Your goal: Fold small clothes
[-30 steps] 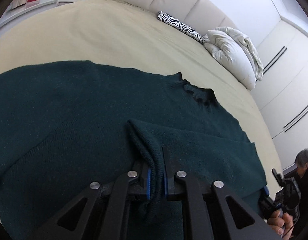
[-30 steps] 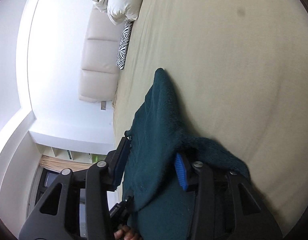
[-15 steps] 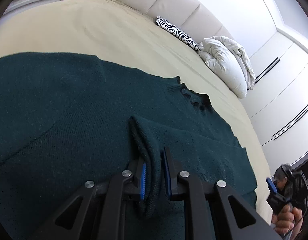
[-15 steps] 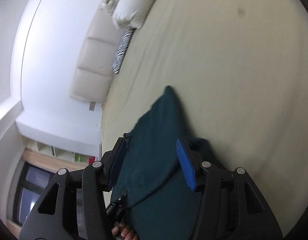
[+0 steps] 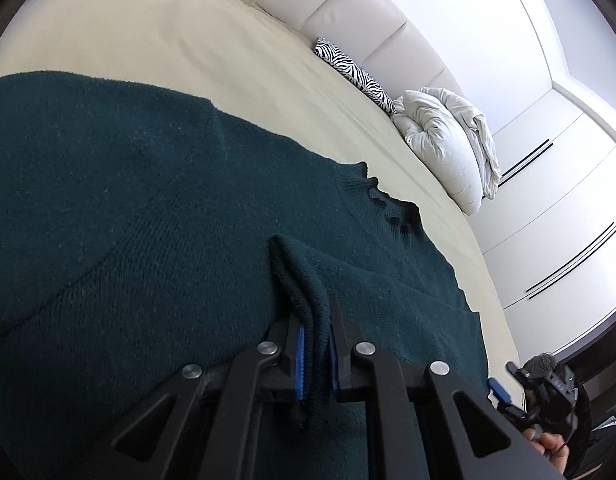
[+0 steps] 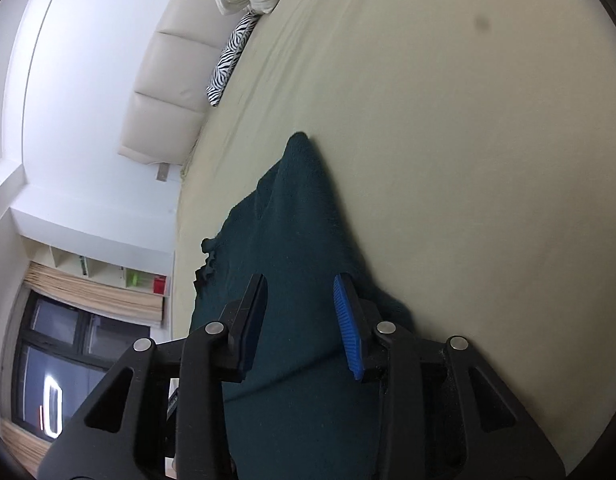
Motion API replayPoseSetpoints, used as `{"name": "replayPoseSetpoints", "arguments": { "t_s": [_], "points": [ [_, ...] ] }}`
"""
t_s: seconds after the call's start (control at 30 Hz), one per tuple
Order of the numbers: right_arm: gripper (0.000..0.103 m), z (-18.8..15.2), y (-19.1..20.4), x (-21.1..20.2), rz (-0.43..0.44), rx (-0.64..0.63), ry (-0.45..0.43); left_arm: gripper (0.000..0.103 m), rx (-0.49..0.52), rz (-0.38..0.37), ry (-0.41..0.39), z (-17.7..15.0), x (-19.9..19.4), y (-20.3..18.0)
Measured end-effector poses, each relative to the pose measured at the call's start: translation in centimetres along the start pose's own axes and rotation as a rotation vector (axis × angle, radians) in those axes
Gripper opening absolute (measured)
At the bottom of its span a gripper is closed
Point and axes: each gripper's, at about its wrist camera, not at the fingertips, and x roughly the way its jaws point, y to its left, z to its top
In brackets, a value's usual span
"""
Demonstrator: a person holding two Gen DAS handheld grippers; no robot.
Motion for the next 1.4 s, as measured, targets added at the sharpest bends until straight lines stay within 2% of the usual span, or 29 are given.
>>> {"name": "replayPoseSetpoints", "arguments": {
  "t_s": [0.07,0.23,0.3,0.33,0.37,0.4,0.43,0.47,0.53,0.57,0.6,0.67,0.7,0.73,0.77,0.8,0.83,0.87,0.9,0.97,1.0,1.03,1.1,1.2,1.27,1.4],
  "points": [
    [0.046,0.7,2.2,-0.4,0.011,-0.064,-0.031,0.014,0.003,0.004,-0.001,-0.1,0.0,-0.1],
    [0.055,2.7,7.2,3.9,0.104,-0.158,0.007,0.014,0.008,0.009,-0.006,-0.2,0.1,-0.3],
    [0.061,3.4,6.1,7.0,0.018,-0.139,0.032,0.014,0.012,0.009,-0.01,-0.3,0.2,-0.3],
    [0.061,3.7,4.1,8.8,-0.031,-0.108,0.056,0.013,0.013,0.008,-0.01,-0.3,0.2,-0.4],
    [0.044,3.7,2.9,8.9,0.009,-0.099,0.02,0.013,0.013,0.007,-0.011,-0.3,0.3,-0.4],
    [0.035,3.5,2.2,8.4,0.033,-0.094,-0.021,0.013,0.013,0.005,-0.012,-0.3,0.3,-0.4],
    [0.031,3.5,1.7,7.9,0.069,-0.073,-0.017,0.013,0.012,0.002,-0.013,-0.2,0.3,-0.4],
    [0.031,3.3,1.7,7.3,0.075,-0.076,-0.016,0.013,0.011,0.002,-0.014,-0.2,0.3,-0.4],
    [0.034,2.8,2.7,5.8,-0.006,-0.123,-0.032,0.013,0.003,0.0,-0.009,-0.2,0.4,-0.3],
    [0.041,2.2,4.1,4.3,-0.071,-0.19,-0.064,0.014,-0.002,0.001,-0.002,-0.1,0.3,-0.4],
    [0.044,1.7,5.1,3.1,-0.093,-0.237,-0.099,0.014,-0.003,0.006,0.008,0.2,0.2,-0.6],
    [0.047,0.0,8.7,-0.4,-0.122,-0.385,-0.204,0.034,0.014,0.049,0.008,0.6,-1.2,-1.8],
    [0.051,-1.0,10.4,-2.0,-0.137,-0.447,-0.256,0.059,0.024,0.078,-0.044,0.7,-3.0,-2.6],
    [0.065,-2.3,12.3,-3.8,-0.153,-0.513,-0.326,0.077,0.024,0.092,-0.083,0.8,-4.4,-3.1],
    [0.087,-4.0,14.5,-5.9,-0.174,-0.58,-0.425,0.082,0.032,0.105,-0.149,0.8,-6.7,-3.7],
    [0.097,-5.3,16.1,-7.4,-0.179,-0.616,-0.505,0.09,0.042,0.108,-0.197,0.8,-8.8,-4.1],
    [0.103,-6.3,17.2,-8.6,-0.178,-0.637,-0.565,0.094,0.052,0.115,-0.245,0.7,-11.2,-4.4],
    [0.103,-7.8,19.1,-9.8,-0.164,-0.683,-0.636,0.095,0.047,0.131,-0.291,0.4,-14.0,-4.2],
    [0.103,-8.3,20.2,-10.8,-0.153,-0.716,-0.654,0.095,0.036,0.138,-0.319,0.2,-15.8,-3.7],
    [0.103,-9.6,22.9,-11.0,-0.117,-0.777,-0.632,0.095,-0.047,0.151,-0.385,-0.6,-20.4,-1.0],
    [0.103,-9.9,24.0,-10.8,-0.092,-0.782,-0.601,0.095,-0.141,0.153,-0.421,-1.4,-22.9,1.6],
    [0.103,-10.2,24.8,-10.5,-0.061,-0.776,-0.557,0.094,-0.201,0.151,-0.436,-1.8,-24.1,3.2],
    [0.103,-10.8,26.4,-8.8,0.021,-0.729,-0.415,0.092,-0.419,0.139,-0.478,-3.8,-27.5,9.0],
    [0.103,-12.8,27.8,-6.1,0.177,-0.619,-0.232,0.083,-0.597,0.137,-0.514,-6.0,-30.0,14.4],
    [0.103,-14.9,28.7,-4.7,0.192,-0.62,-0.174,0.08,-0.739,0.13,-0.555,-7.6,-31.4,17.8],
    [0.103,-17.6,29.2,-2.4,0.234,-0.578,-0.061,0.078,-0.928,0.053,-0.624,-8.2,-32.0,21.3]
  ]
}}
